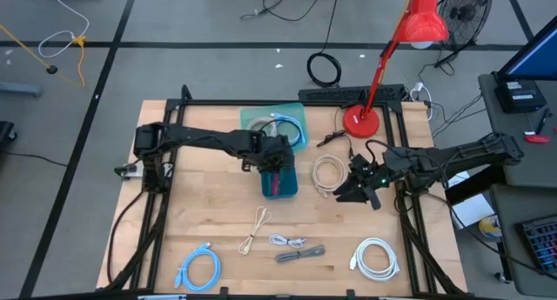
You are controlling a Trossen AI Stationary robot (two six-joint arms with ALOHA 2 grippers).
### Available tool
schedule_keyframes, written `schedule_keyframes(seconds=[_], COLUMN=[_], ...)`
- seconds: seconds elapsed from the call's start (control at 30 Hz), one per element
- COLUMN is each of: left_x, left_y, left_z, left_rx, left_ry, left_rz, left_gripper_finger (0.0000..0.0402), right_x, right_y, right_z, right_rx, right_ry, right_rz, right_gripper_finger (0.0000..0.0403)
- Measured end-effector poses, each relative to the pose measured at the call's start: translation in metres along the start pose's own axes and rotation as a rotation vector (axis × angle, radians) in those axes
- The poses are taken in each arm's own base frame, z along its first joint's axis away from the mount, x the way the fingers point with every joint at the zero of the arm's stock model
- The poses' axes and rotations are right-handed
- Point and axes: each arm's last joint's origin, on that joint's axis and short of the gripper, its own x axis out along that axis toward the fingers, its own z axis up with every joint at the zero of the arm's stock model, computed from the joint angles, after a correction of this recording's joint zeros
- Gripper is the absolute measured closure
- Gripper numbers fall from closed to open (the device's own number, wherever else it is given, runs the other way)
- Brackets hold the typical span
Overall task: Pick & Place USB Port
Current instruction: Put the pink usb cable into the blue bin
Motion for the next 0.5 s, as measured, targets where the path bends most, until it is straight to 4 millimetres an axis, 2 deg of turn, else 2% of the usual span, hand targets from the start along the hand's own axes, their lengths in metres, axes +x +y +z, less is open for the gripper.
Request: schedule_keyframes(seconds=[0.23, 0.5], left_x=[-0.0003, -0.0002], left_y=[-0.0011, 0.0037], left_z=[0.0059, 0.0036], left_rx=[-0.021, -0.037], left_ry=[0.031, 0.078], left_rz=[-0.034, 0.011], left_gripper_finger=[0.0386, 0.0386], right_x=[-0.0007, -0.0007], right_y=[0.0004, 0.0003], right_z=[0.0003, 0.0001], right_rx=[-0.008, -0.008], right_ry=[-0.003, -0.001], right_rz=[0.002, 0.002], right_gripper_finger=[0.0261, 0.0261])
